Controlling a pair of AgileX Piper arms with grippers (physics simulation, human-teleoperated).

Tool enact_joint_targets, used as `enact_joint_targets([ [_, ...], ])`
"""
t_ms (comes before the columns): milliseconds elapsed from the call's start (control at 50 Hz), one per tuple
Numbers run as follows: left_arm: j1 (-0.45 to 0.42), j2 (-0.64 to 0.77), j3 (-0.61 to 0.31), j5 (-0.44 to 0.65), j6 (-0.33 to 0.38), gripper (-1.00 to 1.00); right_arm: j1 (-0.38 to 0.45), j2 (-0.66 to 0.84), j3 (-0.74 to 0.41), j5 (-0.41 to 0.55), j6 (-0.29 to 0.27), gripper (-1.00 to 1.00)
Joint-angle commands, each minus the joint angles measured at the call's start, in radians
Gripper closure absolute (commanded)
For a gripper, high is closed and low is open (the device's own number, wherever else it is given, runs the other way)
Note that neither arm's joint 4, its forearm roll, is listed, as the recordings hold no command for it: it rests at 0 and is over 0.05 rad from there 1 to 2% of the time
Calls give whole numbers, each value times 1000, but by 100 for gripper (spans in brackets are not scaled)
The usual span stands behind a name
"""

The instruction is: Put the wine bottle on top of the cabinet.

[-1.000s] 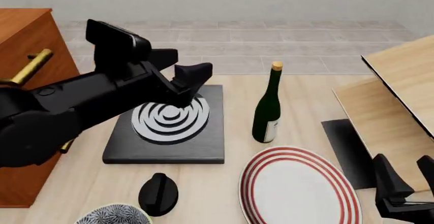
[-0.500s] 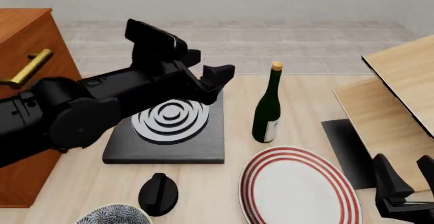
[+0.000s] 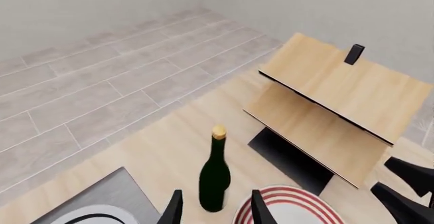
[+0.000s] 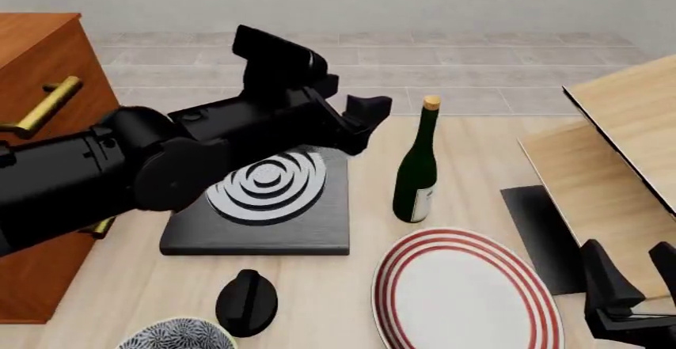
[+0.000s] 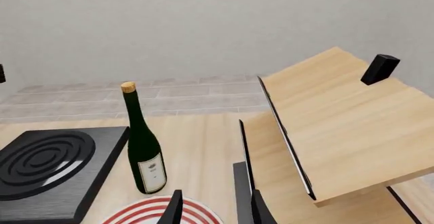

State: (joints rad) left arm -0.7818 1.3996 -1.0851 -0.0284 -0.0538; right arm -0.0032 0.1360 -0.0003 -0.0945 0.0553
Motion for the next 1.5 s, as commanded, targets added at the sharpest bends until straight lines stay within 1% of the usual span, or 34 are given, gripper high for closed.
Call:
enact_joint_targets([
  [20, -15, 49, -52, 12, -4, -100, 0, -2, 0, 1, -2, -100],
  [200, -16, 99, -99, 23, -18, -100, 0, -4, 0, 2, -2, -100],
  [320, -27, 133, -102, 13, -14, -100, 0, 5, 0, -4, 1, -100],
  [420, -37, 171, -91, -7, 8, -100, 0, -4, 0, 3, -1, -100],
  [540, -33, 187, -100, -16, -3, -100, 0, -3, 0, 3, 0, -100],
  [660, -31, 209, -130, -7, 5, -100, 0, -5, 0, 5, 0, -100],
  [700, -33, 213, -138, -7, -32, -100, 0, -1, 0, 1, 1, -100],
  [720, -33, 218, -143, -6, -30, -100, 0, 1, 0, -1, 1, -100],
  [740, -32, 231, -152, -7, -18, -100, 0, 2, 0, -2, 0, -100],
  [760, -27, 246, -164, -4, 9, -100, 0, -1, 0, 0, 0, -100],
  [780, -25, 253, -171, -3, 13, -100, 0, -1, 0, 0, -1, -100],
  [820, -23, 270, -195, 1, 5, -100, 0, -2, 0, 1, -1, -100],
  [980, -29, 311, -256, 27, 14, -100, 0, -1, 0, -1, -1, -100],
  [1020, -30, 327, -280, 39, -10, -100, 0, -1, 0, 1, 0, -100],
  [1140, -23, 383, -352, 60, -10, -100, 0, -3, 0, 2, 0, -100],
  [1260, -22, 414, -369, 62, -12, -100, 0, 4, 0, -4, 0, -100],
  [1300, -11, 430, -375, 56, -26, -100, 0, 4, 0, -4, 1, -100],
  [1500, 7, 479, -387, 45, -18, -100, 1, 4, 0, -4, 1, -100],
])
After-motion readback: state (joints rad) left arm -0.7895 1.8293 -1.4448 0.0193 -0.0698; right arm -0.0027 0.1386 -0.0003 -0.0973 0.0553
